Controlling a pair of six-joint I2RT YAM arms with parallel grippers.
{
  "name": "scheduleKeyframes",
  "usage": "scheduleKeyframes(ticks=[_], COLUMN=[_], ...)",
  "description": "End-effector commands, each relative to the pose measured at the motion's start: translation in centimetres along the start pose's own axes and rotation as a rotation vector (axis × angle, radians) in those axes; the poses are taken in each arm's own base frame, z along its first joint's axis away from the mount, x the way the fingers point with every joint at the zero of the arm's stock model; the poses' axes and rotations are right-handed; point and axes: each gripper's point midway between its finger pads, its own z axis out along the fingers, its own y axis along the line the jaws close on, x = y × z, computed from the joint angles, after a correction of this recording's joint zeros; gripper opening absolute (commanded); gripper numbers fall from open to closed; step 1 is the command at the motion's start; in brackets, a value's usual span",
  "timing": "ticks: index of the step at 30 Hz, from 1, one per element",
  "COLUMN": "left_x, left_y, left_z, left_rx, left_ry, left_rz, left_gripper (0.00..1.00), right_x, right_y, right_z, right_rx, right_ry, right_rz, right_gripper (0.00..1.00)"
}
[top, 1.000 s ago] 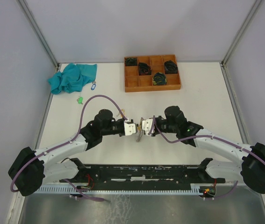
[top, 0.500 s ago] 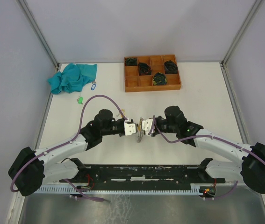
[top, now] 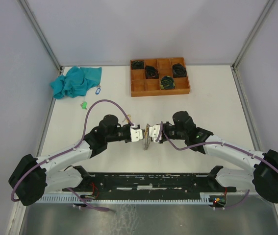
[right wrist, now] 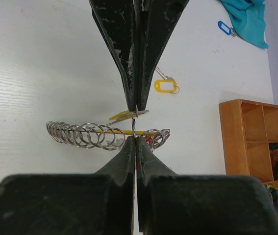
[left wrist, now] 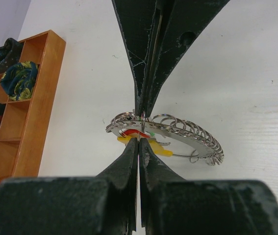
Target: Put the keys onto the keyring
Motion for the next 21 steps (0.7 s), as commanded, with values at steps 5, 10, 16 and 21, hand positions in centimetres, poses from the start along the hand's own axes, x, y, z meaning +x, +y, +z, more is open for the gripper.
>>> scheduleKeyframes(ticks=[5, 10, 16, 21], left_x=[-1.51, -1.50, -1.62, -1.67], left_y=[0.70, 0.63, 0.54, 0.50], left_z=[0.08, 0.10, 0.18, 0.23], left_rx=[0.004, 0.010, 0.018, 0.021], left_ry=[-0.047, -0.047, -0.052, -0.055], left_rz=[0.072, 0.071, 0.069, 0.067], left_gripper=[0.03, 0.03, 0.03, 0.03], right_x=[-3.04, -2.94, -3.02, -3.09], right_y=[-2.78, -2.78, -2.80, -2.68], right_z=[-0.11, -0.08, -0.02, 0.09], right_rx=[0.066, 0.067, 0.065, 0.056], right_ry=[-0.073, -0.069, -0.072, -0.076], right_rz=[-0.055, -0.052, -0.052, -0.050], right_gripper=[0.01, 0.01, 0.01, 0.01])
